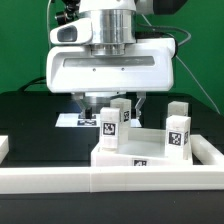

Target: Assemble square table

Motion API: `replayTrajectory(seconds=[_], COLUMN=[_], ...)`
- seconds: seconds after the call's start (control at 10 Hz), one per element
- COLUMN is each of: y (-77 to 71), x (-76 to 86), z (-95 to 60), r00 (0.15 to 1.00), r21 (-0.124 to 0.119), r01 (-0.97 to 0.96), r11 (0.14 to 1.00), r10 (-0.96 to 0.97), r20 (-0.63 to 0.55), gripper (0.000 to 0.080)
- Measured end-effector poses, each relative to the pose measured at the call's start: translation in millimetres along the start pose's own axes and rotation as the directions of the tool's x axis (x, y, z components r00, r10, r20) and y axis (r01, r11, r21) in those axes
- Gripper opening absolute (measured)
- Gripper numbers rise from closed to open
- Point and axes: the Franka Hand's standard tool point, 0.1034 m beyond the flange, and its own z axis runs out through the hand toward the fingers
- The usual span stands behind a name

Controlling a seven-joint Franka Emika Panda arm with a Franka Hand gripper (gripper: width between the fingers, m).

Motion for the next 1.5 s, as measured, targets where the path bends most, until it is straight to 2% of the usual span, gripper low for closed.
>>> replayTrajectory(seconds=[0.5, 0.7, 1.1, 1.5], y=[6.1, 6.1, 5.9, -5.3], x=[-1.1, -1.2, -1.4, -2.9], z=[4.5, 4.5, 4.9, 6.1], r00=[1.000, 1.000, 0.997, 0.873], r21=[-0.004, -0.004, -0.003, 0.005], r01=[-0.006, -0.007, -0.080, -0.487], r11=[1.000, 1.000, 0.997, 0.873], r10=[0.006, 0.007, 0.080, 0.487], r20=[0.004, 0.004, 0.002, -0.018], gripper=[0.0625, 0.0285, 0.0288, 0.0288])
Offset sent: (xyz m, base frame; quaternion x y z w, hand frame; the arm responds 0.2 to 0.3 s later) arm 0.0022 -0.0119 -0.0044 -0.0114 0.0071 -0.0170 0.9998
